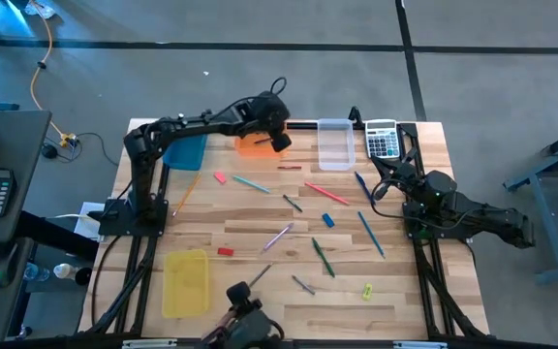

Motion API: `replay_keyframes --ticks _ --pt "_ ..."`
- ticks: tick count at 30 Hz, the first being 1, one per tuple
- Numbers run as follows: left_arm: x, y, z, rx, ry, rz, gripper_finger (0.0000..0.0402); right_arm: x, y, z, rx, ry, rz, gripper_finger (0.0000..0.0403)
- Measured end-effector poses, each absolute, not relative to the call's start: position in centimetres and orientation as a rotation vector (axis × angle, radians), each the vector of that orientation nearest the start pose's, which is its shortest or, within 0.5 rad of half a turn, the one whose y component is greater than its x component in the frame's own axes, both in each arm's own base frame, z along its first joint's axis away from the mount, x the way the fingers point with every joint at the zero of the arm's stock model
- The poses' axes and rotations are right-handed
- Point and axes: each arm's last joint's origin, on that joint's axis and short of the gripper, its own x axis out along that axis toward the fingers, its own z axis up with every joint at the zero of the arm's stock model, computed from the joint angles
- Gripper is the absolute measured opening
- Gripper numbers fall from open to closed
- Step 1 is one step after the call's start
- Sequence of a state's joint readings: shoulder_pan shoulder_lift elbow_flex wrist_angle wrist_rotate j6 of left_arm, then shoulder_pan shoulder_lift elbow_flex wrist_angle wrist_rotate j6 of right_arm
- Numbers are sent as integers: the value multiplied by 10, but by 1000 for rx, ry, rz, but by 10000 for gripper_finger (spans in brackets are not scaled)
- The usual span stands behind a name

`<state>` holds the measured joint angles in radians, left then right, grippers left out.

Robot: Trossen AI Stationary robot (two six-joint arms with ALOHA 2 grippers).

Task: Sort crayons/erasers/pens/pencils in bins
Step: Put the blue pen into the transparent bin

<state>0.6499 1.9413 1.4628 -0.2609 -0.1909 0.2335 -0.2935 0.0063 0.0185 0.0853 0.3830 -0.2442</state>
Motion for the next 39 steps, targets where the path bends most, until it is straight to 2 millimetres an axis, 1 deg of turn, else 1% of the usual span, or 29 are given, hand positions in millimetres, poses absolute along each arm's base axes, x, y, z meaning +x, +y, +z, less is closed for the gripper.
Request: replay_keyframes --ticks 3,11,21,27,32,35,39 --pt "343 255 225 41 764 708 16 87 -38 177 -230 -16 -684 0" --pt "342 225 221 30 598 689 8 87 -38 177 -230 -16 -684 0" --pt "341 175 218 20 411 606 7 87 -38 177 -230 -16 -685 0" --pt "349 149 213 37 383 540 7 87 -38 177 -230 -16 -685 0" --pt "353 130 209 58 349 529 7 87 -38 177 -230 -16 -685 0" --pt "355 123 209 61 311 514 7 87 -38 177 -230 -16 -685 0" --pt "357 118 210 44 302 486 7 87 -38 177 -230 -16 -685 0"
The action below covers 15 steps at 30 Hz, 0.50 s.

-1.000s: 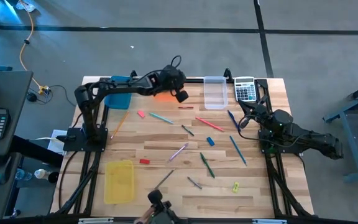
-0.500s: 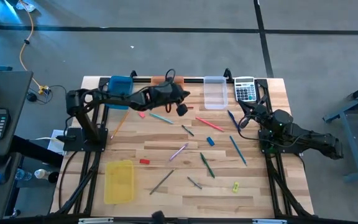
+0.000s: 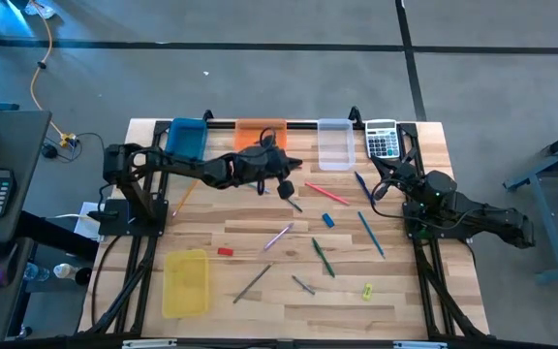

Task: Sort crayons/erasers/pens/pencils in bins
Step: Put the blue pen into the transparent bin

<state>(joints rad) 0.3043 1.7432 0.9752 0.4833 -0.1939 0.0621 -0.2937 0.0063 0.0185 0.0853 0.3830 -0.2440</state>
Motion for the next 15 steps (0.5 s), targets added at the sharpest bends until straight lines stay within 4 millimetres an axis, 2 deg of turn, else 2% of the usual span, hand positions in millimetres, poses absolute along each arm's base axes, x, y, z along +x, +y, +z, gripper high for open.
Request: replay_keyframes --ticks 15 --pt "360 116 212 14 237 434 7 87 -38 177 -230 -16 -684 0"
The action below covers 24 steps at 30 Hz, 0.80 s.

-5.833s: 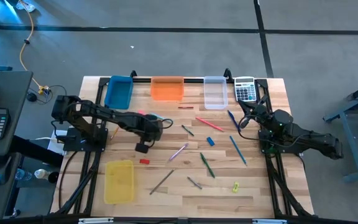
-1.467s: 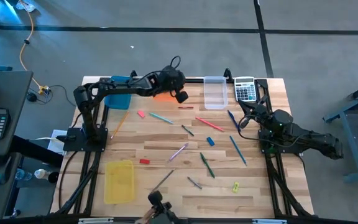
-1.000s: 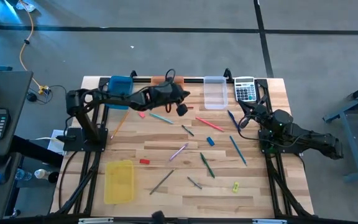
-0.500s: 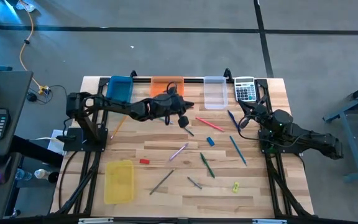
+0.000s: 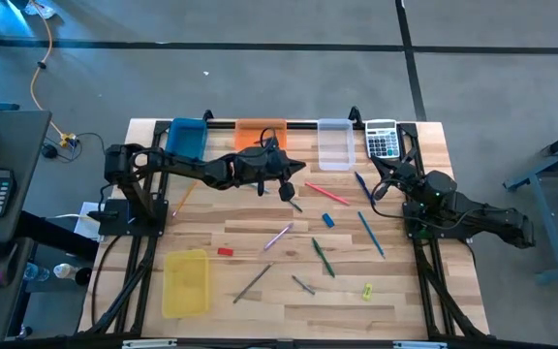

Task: Sort crayons/erasers/pens/pencils in bins
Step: Put the blue pen into the transparent bin

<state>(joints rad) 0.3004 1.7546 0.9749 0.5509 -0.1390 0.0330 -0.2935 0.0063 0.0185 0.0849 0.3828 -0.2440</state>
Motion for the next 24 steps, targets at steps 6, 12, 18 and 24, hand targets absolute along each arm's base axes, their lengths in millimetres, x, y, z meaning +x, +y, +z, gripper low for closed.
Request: replay_keyframes --ticks 6,12,18,24 --pt "360 116 212 10 227 436 7 87 -38 177 -230 -16 -685 0" --pt "347 118 196 -37 186 457 7 87 -38 177 -230 -16 -685 0" --pt "325 119 181 -40 227 482 7 87 -38 177 -230 -16 -685 0" --pt "304 112 184 -24 197 484 7 87 -38 177 -230 -16 -685 0"
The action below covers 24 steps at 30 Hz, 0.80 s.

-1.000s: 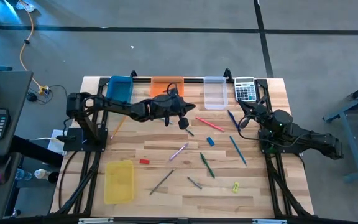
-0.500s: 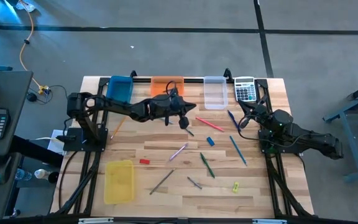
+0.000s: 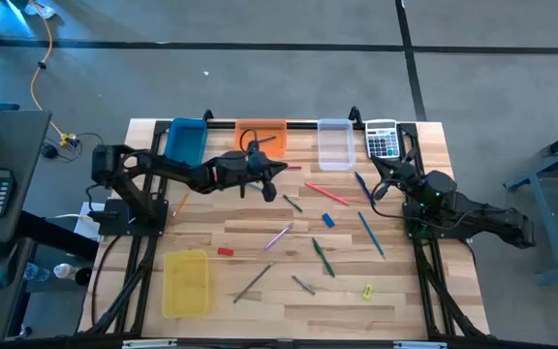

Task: Sort crayons/erasers/pens/pencils in bins
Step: Put the blue pen into the transparent bin

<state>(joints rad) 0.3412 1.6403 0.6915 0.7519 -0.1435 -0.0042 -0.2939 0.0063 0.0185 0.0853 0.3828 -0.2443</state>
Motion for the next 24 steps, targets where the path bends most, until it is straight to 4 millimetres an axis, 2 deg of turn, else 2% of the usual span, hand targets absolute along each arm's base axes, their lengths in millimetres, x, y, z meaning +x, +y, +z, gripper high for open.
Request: replay_keyframes --ticks 8,12,24 --pt "278 107 197 -11 127 489 7 87 -38 177 -230 -16 -685 0" --pt "269 106 197 -5 101 431 7 87 -38 177 -230 -16 -685 0" --pt "251 110 199 -10 70 452 7 87 -38 177 -229 -17 -684 0"
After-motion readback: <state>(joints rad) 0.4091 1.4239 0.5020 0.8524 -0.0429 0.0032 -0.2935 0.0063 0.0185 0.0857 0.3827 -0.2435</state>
